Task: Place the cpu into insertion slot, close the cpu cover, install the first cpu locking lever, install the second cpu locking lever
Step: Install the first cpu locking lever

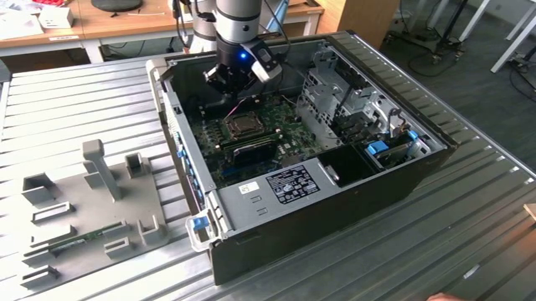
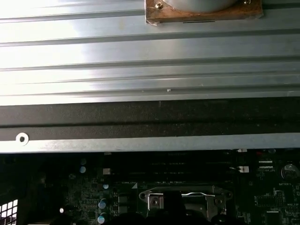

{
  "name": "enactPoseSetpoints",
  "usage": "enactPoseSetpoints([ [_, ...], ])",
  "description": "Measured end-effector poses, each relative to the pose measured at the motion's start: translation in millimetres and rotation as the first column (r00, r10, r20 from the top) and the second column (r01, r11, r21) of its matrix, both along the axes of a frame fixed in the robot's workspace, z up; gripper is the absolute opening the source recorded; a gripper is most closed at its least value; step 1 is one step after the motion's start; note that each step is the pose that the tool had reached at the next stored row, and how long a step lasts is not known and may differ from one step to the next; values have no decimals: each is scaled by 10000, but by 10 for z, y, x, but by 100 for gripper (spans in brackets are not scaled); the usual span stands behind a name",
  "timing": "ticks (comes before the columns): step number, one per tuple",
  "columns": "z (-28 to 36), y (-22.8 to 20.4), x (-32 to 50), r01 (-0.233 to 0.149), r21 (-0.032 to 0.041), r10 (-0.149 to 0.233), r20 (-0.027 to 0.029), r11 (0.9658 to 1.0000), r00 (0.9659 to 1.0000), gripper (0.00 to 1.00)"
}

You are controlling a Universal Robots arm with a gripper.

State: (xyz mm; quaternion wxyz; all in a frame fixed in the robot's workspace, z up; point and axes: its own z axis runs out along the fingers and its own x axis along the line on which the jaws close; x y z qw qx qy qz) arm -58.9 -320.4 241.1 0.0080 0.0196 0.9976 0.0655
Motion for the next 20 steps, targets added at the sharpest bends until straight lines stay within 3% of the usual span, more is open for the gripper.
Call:
enactPoseSetpoints([
  [7,-26,35,1,12,6,-12,0,10000,10000,10],
  [12,-45,39,3,340,3,-340,-2,9994,9994,10],
  [20,-47,40,3,352,5,-352,0,9994,9994,10],
])
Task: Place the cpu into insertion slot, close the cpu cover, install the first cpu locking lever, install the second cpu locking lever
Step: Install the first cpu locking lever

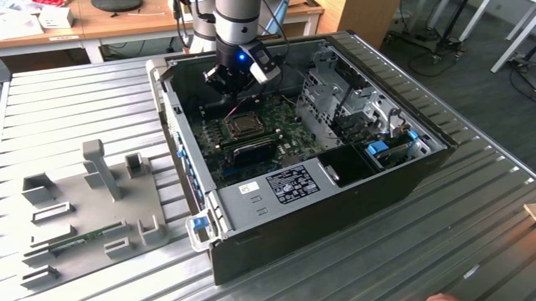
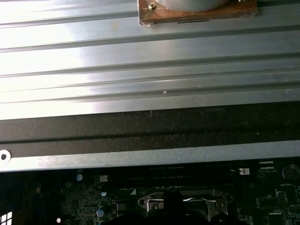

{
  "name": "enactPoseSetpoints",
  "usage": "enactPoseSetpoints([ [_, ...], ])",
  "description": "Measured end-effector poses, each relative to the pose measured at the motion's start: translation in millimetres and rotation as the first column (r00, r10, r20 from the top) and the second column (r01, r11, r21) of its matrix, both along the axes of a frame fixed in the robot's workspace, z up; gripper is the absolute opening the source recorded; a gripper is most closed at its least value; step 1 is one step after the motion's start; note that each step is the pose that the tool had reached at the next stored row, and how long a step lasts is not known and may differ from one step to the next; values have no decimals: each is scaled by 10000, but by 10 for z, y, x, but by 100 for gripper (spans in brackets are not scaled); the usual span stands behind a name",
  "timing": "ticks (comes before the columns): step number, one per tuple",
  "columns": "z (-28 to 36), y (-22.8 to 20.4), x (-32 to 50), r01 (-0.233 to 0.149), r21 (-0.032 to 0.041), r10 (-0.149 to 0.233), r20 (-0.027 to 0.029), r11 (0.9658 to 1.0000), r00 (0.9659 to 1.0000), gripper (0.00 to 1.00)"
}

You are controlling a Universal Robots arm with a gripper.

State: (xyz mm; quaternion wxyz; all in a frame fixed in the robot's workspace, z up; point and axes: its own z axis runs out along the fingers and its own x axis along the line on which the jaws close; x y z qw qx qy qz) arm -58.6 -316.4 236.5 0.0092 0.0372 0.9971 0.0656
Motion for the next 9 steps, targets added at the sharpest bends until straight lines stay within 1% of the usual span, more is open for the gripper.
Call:
enactPoseSetpoints([
  [7,0,0,0,5,0,-5,0,10000,10000,10],
  [9,-3,0,0,153,1,-153,0,9999,9999,10],
])
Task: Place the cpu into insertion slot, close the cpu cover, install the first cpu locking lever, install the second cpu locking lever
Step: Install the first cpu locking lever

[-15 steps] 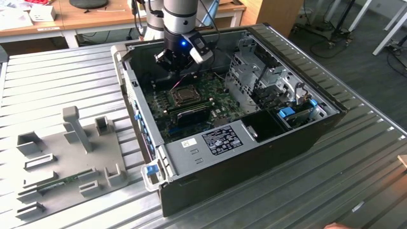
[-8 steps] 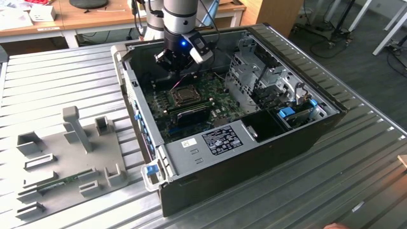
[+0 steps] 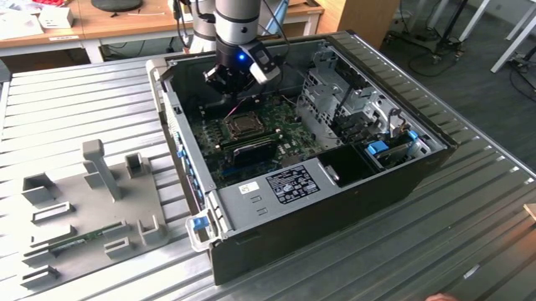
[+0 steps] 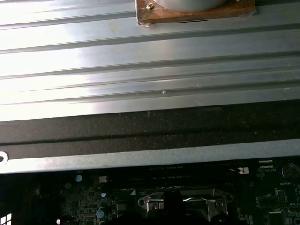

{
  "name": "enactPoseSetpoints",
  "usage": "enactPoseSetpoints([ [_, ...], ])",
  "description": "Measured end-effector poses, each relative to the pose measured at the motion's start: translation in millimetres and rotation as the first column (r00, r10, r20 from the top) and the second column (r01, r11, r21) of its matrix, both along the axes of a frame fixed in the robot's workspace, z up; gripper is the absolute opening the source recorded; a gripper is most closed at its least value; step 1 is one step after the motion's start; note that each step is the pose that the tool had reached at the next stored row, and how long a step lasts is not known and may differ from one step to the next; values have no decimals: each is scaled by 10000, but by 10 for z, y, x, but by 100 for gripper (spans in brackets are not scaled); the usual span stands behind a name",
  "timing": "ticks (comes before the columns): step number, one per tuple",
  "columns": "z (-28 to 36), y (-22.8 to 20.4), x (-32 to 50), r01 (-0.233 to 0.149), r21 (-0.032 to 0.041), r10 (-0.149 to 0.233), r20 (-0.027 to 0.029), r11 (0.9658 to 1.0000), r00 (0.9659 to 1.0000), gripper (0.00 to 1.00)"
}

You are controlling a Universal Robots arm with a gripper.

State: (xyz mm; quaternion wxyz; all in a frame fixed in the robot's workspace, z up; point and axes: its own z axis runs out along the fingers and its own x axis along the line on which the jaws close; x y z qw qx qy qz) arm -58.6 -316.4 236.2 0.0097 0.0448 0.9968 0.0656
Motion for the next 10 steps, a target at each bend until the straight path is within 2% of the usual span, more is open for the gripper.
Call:
enactPoseSetpoints([
  [4,-13,0,1,368,9,-368,-2,9993,9993,10],
  [10,-24,6,1,440,39,-440,-4,9990,9990,10],
])
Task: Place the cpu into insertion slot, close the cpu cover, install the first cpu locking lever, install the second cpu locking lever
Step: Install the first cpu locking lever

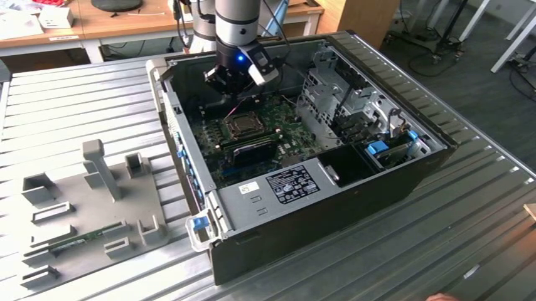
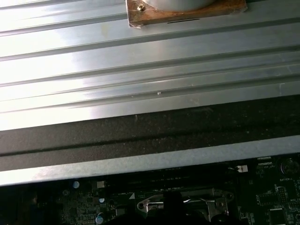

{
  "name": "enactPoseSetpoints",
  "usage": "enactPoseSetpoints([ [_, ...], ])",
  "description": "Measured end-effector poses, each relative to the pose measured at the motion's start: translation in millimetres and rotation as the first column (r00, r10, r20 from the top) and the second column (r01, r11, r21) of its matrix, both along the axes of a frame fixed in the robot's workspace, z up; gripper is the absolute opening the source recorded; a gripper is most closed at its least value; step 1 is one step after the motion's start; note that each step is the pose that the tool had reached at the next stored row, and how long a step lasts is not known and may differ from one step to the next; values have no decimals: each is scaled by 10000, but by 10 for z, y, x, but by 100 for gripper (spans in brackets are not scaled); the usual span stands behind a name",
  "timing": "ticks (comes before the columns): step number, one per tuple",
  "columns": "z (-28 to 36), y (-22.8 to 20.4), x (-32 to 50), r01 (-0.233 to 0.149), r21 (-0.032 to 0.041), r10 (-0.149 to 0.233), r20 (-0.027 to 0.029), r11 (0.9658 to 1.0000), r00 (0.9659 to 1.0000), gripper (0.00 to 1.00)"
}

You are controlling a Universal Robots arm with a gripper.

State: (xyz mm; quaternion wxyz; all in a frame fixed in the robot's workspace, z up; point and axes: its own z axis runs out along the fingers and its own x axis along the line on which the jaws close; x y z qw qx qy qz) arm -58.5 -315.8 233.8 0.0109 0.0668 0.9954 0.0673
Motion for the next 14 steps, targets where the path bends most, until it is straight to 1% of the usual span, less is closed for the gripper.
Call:
enactPoseSetpoints([
  [4,-4,3,0,6,11,-6,1,10000,10000,10],
  [14,-36,15,13,21,136,-21,2,9999,10000,10],
])
